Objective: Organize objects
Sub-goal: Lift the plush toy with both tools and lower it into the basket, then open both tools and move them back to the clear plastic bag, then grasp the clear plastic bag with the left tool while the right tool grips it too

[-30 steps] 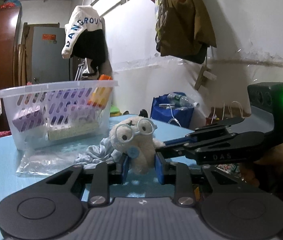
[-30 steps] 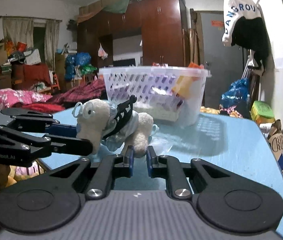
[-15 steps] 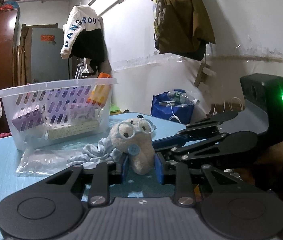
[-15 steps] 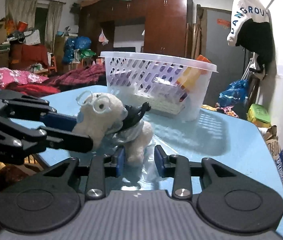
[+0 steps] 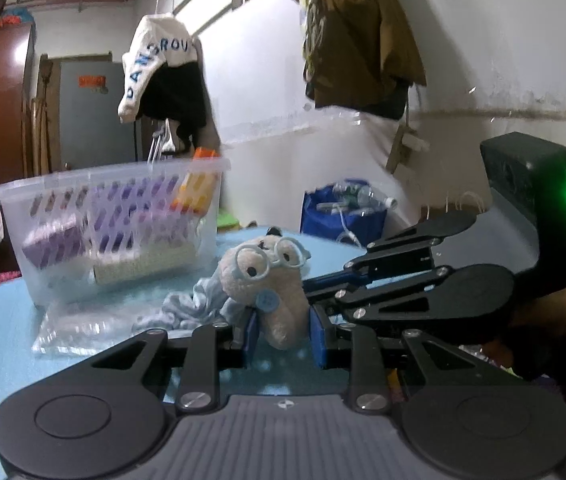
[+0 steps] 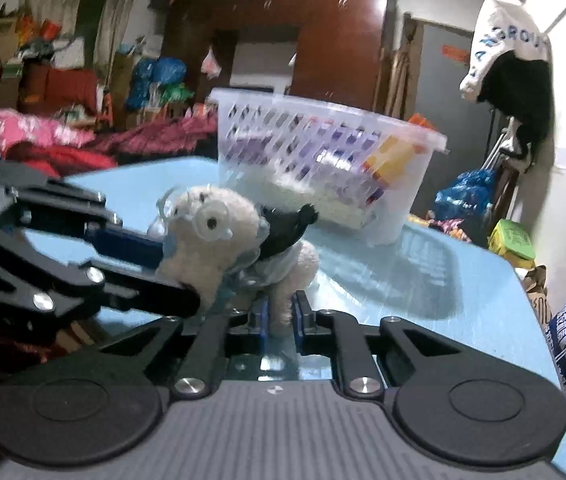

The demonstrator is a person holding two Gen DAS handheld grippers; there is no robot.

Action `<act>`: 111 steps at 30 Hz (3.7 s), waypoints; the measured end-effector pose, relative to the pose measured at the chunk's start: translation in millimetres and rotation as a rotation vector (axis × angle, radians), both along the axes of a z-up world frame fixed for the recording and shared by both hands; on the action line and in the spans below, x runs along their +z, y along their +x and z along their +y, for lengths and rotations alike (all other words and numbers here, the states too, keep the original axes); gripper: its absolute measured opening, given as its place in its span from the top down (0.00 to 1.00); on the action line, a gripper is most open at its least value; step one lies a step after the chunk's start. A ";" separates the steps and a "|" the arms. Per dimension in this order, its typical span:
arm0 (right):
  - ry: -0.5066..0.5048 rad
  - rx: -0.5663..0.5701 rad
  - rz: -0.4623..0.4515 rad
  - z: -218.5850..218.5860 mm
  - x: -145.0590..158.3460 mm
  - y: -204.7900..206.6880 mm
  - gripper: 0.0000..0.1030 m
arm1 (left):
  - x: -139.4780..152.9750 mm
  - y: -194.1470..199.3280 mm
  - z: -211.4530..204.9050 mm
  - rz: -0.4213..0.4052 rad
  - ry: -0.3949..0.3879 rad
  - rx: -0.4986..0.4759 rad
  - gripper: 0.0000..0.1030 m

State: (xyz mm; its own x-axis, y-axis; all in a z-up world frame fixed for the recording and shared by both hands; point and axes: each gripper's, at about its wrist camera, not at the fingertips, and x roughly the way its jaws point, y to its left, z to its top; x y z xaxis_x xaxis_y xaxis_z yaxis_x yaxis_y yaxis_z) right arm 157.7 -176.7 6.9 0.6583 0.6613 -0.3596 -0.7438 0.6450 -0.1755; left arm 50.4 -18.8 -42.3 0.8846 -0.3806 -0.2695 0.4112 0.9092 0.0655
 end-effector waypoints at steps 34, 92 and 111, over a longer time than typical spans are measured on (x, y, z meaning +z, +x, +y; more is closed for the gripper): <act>0.073 -0.127 0.081 111.2 113.3 170.0 0.88 | 106.3 207.1 85.2 0.027 0.065 0.196 0.71; 0.092 -0.099 0.177 -18.9 3.3 29.5 0.75 | 19.7 106.7 108.0 0.338 0.014 0.160 0.80; 0.163 -0.064 -0.037 -30.2 67.8 18.5 0.79 | 90.5 42.2 99.8 -0.031 -0.097 0.172 0.85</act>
State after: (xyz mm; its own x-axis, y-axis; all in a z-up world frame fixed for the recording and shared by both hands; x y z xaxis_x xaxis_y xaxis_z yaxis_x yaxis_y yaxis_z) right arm 176.3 -206.9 74.7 0.7114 0.6654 -0.2262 -0.6956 0.7126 -0.0912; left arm 92.6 81.0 48.3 0.9462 -0.2459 -0.2103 0.2482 0.9686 -0.0160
